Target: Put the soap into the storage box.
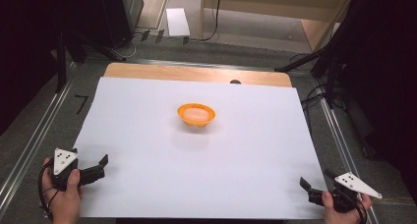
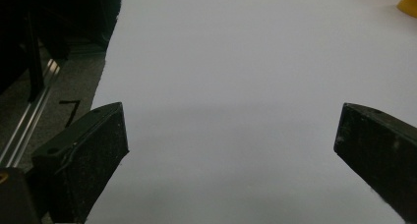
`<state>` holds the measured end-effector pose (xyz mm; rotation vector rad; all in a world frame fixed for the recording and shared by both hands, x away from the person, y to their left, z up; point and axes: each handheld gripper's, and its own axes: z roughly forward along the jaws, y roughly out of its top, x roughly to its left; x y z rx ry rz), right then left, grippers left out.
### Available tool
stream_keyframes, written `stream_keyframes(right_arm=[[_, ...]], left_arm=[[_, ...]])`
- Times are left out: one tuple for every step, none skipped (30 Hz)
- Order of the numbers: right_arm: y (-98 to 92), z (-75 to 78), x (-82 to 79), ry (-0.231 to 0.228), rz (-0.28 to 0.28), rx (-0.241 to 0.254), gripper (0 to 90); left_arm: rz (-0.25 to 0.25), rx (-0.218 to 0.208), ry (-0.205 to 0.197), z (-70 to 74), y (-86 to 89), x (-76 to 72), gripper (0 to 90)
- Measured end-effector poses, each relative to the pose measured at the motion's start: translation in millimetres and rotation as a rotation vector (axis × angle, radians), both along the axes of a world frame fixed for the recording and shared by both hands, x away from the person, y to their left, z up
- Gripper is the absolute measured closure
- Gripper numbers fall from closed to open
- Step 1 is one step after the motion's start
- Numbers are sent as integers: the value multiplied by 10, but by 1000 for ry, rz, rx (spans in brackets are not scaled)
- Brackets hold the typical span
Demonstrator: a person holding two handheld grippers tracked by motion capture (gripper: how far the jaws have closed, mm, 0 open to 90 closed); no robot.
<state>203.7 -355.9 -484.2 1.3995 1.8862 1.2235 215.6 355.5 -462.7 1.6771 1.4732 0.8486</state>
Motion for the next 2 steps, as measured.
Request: stream_keyframes(right_arm=[[4, 0, 2, 0, -1, -4, 0], [4, 0, 2, 0, -1, -4, 0]], left_arm=[[0, 0, 2, 0, 0, 2, 1], [0, -1, 3, -1, -1, 3, 1]])
